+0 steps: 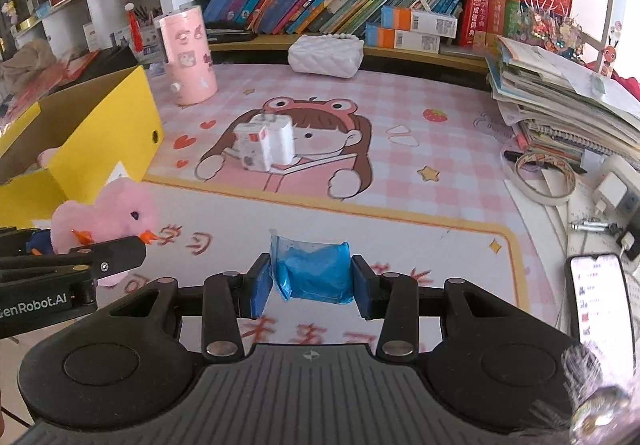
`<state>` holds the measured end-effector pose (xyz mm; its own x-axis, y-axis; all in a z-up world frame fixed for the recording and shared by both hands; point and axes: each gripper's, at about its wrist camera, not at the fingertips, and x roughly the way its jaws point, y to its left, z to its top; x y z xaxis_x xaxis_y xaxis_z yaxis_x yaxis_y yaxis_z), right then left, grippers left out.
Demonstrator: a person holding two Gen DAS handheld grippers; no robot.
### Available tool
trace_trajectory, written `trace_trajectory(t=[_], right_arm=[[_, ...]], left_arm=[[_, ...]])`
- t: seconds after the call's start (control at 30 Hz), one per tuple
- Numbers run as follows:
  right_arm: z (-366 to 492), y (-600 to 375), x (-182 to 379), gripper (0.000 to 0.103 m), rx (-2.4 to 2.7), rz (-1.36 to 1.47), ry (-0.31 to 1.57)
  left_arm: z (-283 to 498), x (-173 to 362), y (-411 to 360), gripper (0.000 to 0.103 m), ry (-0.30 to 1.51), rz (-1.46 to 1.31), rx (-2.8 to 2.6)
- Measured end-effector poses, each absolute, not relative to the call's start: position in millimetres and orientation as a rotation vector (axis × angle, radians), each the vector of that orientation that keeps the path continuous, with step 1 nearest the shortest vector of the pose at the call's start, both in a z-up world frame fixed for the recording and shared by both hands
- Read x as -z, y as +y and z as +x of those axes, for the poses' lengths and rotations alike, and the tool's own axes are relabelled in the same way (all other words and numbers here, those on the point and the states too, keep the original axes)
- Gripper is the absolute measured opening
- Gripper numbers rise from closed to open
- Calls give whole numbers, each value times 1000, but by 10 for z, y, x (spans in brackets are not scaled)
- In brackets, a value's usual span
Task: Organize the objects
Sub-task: 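Carry the chick and blue packet over the yellow box with both tools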
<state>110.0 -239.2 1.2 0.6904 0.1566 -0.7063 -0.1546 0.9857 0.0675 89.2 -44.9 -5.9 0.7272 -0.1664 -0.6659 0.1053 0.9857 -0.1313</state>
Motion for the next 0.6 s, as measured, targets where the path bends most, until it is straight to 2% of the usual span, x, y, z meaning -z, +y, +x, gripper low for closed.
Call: trace_trajectory(t=[0.6], right_arm=[[287, -1316, 1, 39, -245, -35, 802]], left_arm=[[68, 45, 578, 55, 753, -123, 77]])
